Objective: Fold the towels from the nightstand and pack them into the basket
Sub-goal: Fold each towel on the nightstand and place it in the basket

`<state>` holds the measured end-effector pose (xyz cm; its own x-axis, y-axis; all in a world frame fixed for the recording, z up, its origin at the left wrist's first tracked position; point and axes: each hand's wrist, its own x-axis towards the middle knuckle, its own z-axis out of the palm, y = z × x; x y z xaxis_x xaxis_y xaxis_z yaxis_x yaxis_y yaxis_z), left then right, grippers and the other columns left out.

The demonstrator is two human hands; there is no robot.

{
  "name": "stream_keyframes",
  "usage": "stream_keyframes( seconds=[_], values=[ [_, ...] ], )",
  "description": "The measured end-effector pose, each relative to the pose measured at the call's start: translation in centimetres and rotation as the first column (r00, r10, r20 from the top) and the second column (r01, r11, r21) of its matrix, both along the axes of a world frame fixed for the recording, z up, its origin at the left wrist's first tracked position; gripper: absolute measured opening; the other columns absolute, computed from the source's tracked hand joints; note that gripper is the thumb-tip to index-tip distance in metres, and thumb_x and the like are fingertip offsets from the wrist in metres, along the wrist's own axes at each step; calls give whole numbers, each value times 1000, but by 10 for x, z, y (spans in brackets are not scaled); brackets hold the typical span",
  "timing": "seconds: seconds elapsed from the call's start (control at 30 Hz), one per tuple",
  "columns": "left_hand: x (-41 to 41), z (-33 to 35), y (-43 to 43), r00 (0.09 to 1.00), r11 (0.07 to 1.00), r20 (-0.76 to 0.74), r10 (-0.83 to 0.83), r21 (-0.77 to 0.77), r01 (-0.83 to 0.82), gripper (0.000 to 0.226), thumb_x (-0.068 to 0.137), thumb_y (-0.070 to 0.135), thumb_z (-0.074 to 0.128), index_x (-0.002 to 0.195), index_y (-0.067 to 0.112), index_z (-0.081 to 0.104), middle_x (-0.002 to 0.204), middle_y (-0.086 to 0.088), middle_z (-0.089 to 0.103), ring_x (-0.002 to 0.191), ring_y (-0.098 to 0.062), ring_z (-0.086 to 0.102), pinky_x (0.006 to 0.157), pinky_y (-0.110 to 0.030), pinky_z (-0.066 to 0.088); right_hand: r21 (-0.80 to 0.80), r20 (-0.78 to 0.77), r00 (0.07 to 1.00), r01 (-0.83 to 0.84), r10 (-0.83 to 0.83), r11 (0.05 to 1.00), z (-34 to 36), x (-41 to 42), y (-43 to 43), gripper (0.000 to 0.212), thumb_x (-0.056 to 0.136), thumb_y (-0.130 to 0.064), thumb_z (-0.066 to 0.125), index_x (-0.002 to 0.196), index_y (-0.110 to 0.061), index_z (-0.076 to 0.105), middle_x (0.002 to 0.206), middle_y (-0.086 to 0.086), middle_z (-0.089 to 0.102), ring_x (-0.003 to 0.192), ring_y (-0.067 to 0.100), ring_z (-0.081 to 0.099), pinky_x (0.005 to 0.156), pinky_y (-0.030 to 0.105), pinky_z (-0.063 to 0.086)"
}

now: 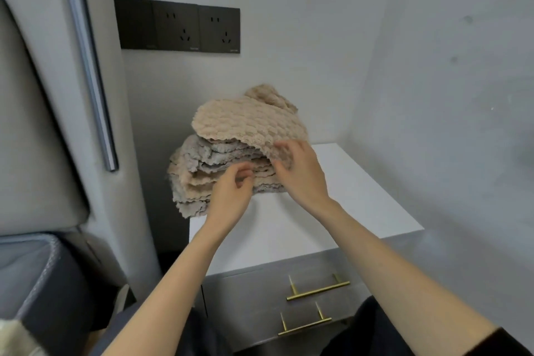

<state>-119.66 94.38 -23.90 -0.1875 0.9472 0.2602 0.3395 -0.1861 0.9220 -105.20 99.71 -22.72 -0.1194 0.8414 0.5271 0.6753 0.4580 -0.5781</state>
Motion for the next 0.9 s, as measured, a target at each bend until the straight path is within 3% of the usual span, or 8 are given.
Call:
stream_keyframes(
  seconds=[0.07,0.17,0.33,0.4,0.5,0.6,0.83,0.9],
  values=[
    [0,-3,5,999,1000,-32,-14,12,14,40,95,6,47,134,15,49,124,4,58,109,-3,53,92,-19,44,65,8,1000,20,-20,998,-3,-10,9,32,87,-29,62,119,-29,56,119,-14,50,111,-2,43,76,19,38],
    [-1,-7,9,995,998,-90,-40,45,44,48,96,8,46,143,18,40,131,6,51,116,-3,49,98,-19,38,138,-2,999,53,-53,989,-7,-17,18,28,85,-31,64,112,-28,58,113,-14,52,99,-9,39,69,16,33],
    [0,-12,11,971,992,-237,14,125,17,52,96,10,47,144,25,38,119,7,54,103,-7,51,93,-28,45,168,-120,991,80,-60,982,-7,-8,21,10,91,-30,57,99,-28,64,101,-18,60,98,6,56,76,25,45],
    [4,-13,10,952,986,-299,63,168,-12,54,94,11,48,142,33,38,116,4,53,104,-11,50,91,-31,45,104,-267,964,46,-16,994,0,-6,19,6,91,-28,58,93,-29,63,92,-18,64,88,6,59,75,25,48],
    [10,-14,8,924,971,-367,112,240,-22,63,94,12,49,145,42,28,104,3,48,98,-15,42,82,-22,33,68,-512,858,-5,39,998,23,-1,18,11,91,-19,58,86,-28,60,81,-15,68,76,0,62,70,14,47],
    [15,-14,10,903,964,-402,149,262,-43,65,94,15,49,148,39,22,104,1,45,98,-15,35,77,-15,20,46,-675,737,1,30,999,48,11,18,11,93,-16,57,86,-23,56,83,0,70,76,10,65,74,25,53],
    [25,-16,10,909,970,-391,143,236,-51,68,96,22,49,149,44,12,107,2,43,99,-16,31,84,-21,22,28,-951,308,160,-23,987,65,60,3,14,96,-6,45,90,-20,46,79,-2,65,63,6,64,63,20,51],
    [28,-18,9,914,974,-381,138,219,-55,67,95,22,49,149,43,14,106,0,44,101,-18,34,83,-22,24,-21,-931,352,222,-101,975,62,75,-1,16,95,-6,39,94,-21,44,76,-4,60,62,7,59,61,23,48]
  ],
)
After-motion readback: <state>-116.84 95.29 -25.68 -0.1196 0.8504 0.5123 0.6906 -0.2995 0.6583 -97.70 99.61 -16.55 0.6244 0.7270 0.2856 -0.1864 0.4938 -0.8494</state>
